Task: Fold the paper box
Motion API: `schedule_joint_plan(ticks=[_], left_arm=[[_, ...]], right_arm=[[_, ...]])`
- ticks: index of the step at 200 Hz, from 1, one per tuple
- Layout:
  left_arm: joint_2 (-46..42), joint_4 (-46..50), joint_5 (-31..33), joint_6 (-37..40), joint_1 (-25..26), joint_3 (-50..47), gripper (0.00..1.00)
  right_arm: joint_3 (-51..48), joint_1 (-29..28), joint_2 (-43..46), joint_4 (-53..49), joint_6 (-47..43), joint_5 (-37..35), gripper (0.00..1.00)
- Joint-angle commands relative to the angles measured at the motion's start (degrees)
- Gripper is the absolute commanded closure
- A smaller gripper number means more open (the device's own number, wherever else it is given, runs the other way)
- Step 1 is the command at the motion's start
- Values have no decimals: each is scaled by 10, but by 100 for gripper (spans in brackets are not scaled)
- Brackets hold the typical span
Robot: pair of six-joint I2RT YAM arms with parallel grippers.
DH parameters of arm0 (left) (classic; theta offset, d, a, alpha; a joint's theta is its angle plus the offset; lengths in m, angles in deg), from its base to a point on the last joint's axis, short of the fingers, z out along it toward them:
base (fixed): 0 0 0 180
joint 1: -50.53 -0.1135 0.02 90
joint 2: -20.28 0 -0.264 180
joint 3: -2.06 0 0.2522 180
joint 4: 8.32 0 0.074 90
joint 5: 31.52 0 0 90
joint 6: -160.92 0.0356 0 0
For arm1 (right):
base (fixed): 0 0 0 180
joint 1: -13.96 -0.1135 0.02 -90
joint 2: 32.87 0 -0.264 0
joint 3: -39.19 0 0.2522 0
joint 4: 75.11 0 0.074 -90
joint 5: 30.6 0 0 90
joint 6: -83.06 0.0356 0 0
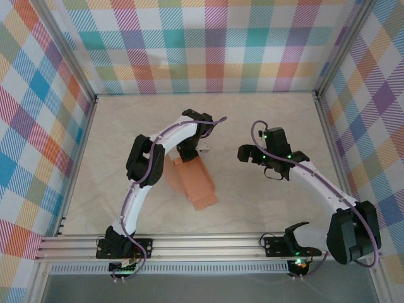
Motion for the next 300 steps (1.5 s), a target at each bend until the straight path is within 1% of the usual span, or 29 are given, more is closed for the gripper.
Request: schedule_joint_plan(ticks=[1,21,36,52,80,124,147,191,233,265,291,300], left_arm=[[11,-11,-6,-5,4,-12,84],[13,-21,-1,-8,4,-18,87],[13,-30,5,-12,4,-22,96],[12,-42,14,-13,4,-31,100],[7,-78,39,-22,4,-57,100],[-15,-155,114,-45,8,-111,100],[-16,-181,128,-58,12,-130,100],[24,-184,132,-92,18,-126,100],[39,-209,144,-114,22,-138,100],[29,-213,139,-110,24,-137,100],[1,-205,108,-101,22,-129,100],[-5,-198,99,-100,20,-119,97]], right_arm=[[-6,5,15,6,8,8,0],[-6,6,14,6,9,9,0],[-6,7,14,6,9,9,0],[-7,7,14,7,8,10,0],[-7,8,14,5,8,10,0],[-8,11,15,5,7,10,0],[-8,12,15,5,7,12,0],[-10,15,17,6,7,14,0],[-11,18,17,7,8,17,0],[-10,19,18,6,10,22,0],[-10,20,21,5,13,22,0],[-11,20,21,6,14,23,0]])
